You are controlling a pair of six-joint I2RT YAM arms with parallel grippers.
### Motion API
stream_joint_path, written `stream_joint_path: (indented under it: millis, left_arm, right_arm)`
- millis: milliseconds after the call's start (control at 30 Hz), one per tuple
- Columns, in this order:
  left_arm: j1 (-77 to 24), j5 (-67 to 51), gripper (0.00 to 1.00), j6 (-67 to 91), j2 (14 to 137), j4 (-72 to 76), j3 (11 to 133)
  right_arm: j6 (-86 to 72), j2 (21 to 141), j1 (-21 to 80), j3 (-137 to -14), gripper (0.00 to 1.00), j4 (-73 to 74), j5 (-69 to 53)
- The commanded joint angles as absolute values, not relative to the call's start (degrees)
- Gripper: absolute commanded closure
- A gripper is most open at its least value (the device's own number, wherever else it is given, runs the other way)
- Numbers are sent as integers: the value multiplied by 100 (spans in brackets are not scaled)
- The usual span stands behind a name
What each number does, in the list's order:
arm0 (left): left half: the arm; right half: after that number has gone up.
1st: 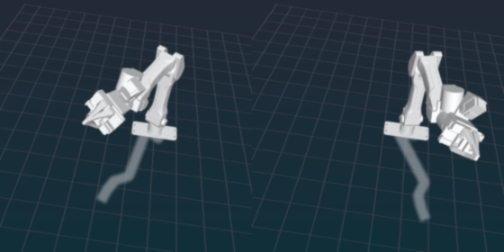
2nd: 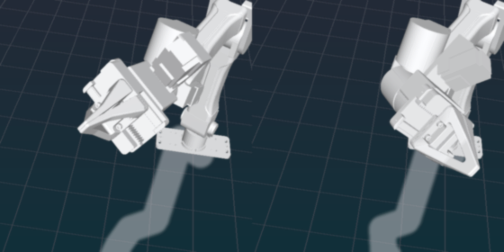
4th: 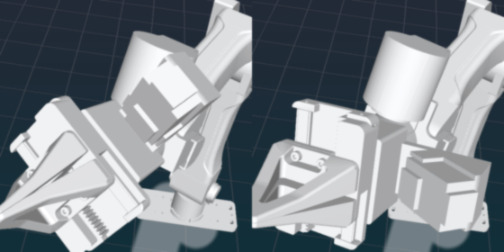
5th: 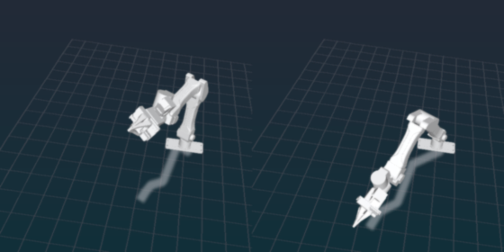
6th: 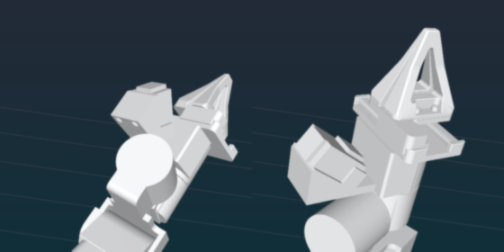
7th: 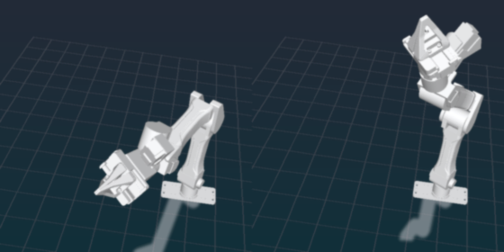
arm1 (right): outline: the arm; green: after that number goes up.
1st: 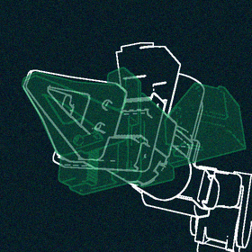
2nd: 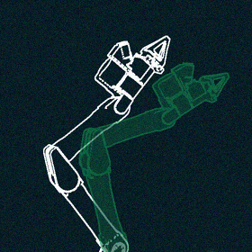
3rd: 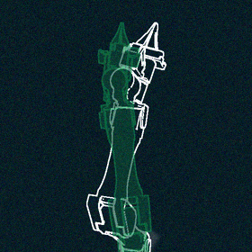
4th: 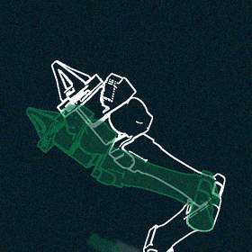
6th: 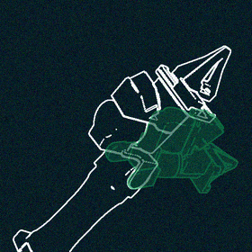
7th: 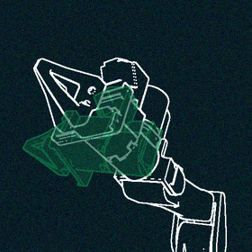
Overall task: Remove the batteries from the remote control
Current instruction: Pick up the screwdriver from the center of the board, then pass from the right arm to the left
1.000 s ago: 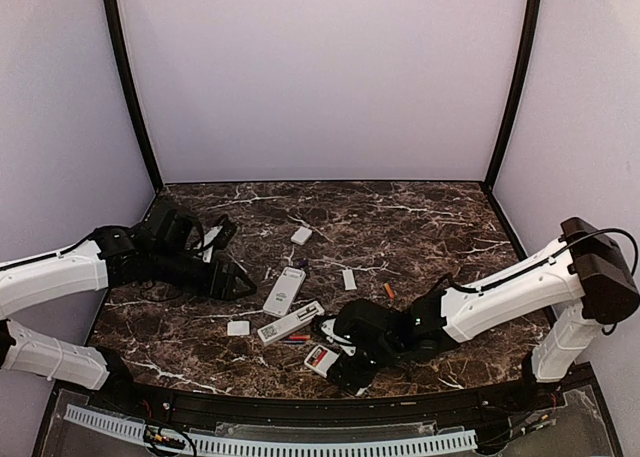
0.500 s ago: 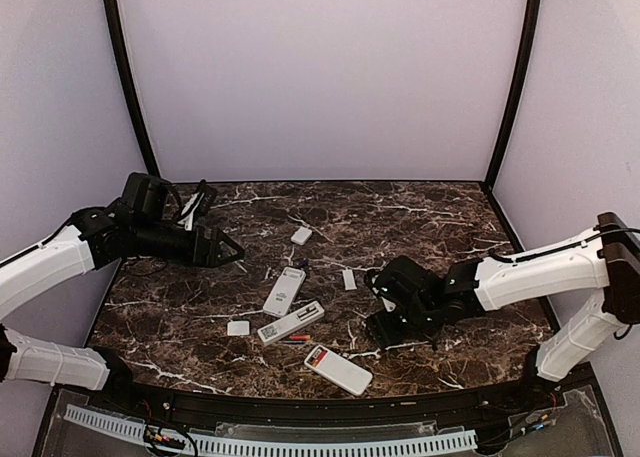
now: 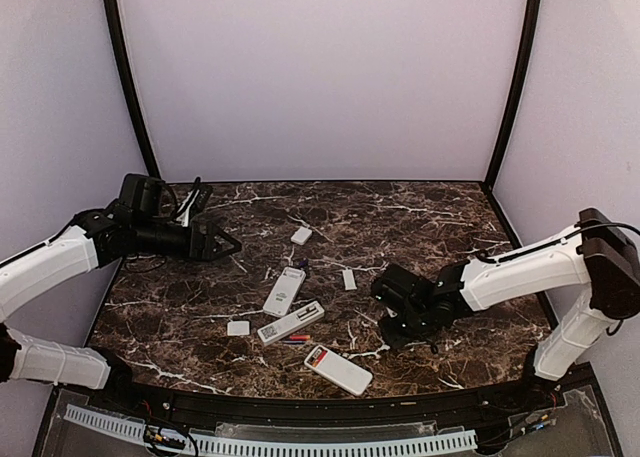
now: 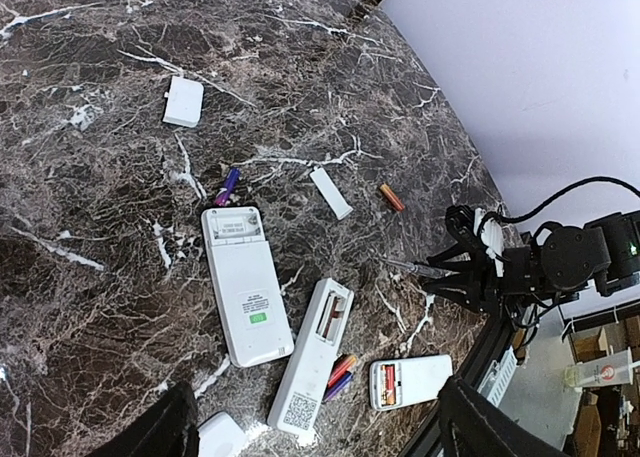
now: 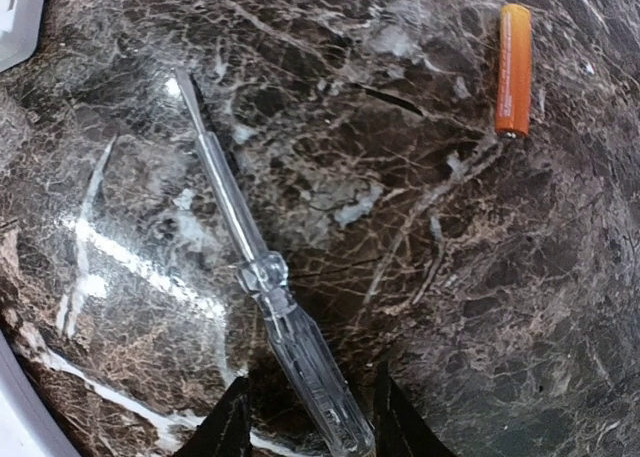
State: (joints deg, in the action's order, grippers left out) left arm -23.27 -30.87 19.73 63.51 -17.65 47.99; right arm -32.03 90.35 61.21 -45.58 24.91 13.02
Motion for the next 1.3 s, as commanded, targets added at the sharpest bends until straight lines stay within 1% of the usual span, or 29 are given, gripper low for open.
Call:
stream_joint_path:
  millis: [0, 33, 100, 167, 233, 267, 333, 433, 533, 733, 933, 1067, 1267]
  left_arm:
    - [-2285, -3308, 18, 1766, 6489, -1656, 4977]
    - [-2285, -3336, 18, 1731, 6523, -1666, 5076]
    - [-2285, -3372, 18, 1673, 6627, -1663, 5231]
    - [-2285, -3398, 18, 1606, 6726, -1631, 5358]
    - [-2285, -3471, 19, 1538, 6822, -1583, 5446]
    - [-2285, -3520, 19, 1525, 6891, -1523, 5461]
    - [-2285, -3790, 19, 1554, 7025, -1402, 5480]
    - [-2298, -4478, 24, 1649, 7234, -1133, 5368]
    - [-2531, -4679, 27, 1757, 7320, -811, 5164]
    - [-3254, -5145, 27, 1448, 7486, -828, 5258]
    - [-3444, -5982, 25, 1670, 7546, -321, 5133]
    - [-3622, -6088, 24, 1525, 7474, -291, 5121]
    - [-3819, -5917, 23, 1274, 7400, -509, 5121]
  right_arm:
    - [-3025, 9268, 6091, -4713, 64, 2445, 1301]
    - [-2967, 9280, 6099, -4706, 67, 2392, 1272]
    - [-2897, 9303, 6100, -4719, 77, 2333, 1242]
    - [-2848, 9299, 6115, -4737, 90, 2279, 1195]
    - [-2824, 9268, 6131, -4737, 99, 2211, 1139]
    - [-2815, 9231, 6146, -4744, 100, 2176, 1088]
    - [-2800, 9119, 6164, -4759, 100, 2117, 1020]
    - [-2716, 8807, 6245, -4827, 100, 2015, 884]
    - [-2478, 8358, 6349, -4872, 100, 1668, 382]
    - [-2347, 7821, 6426, -5032, 100, 1033, -696]
    - [-2368, 7793, 6394, -5253, 100, 710, -1717]
    - [-2643, 7825, 6332, -5235, 100, 248, -2495]
    - [-3040, 7721, 6192, -5060, 100, -444, -3249]
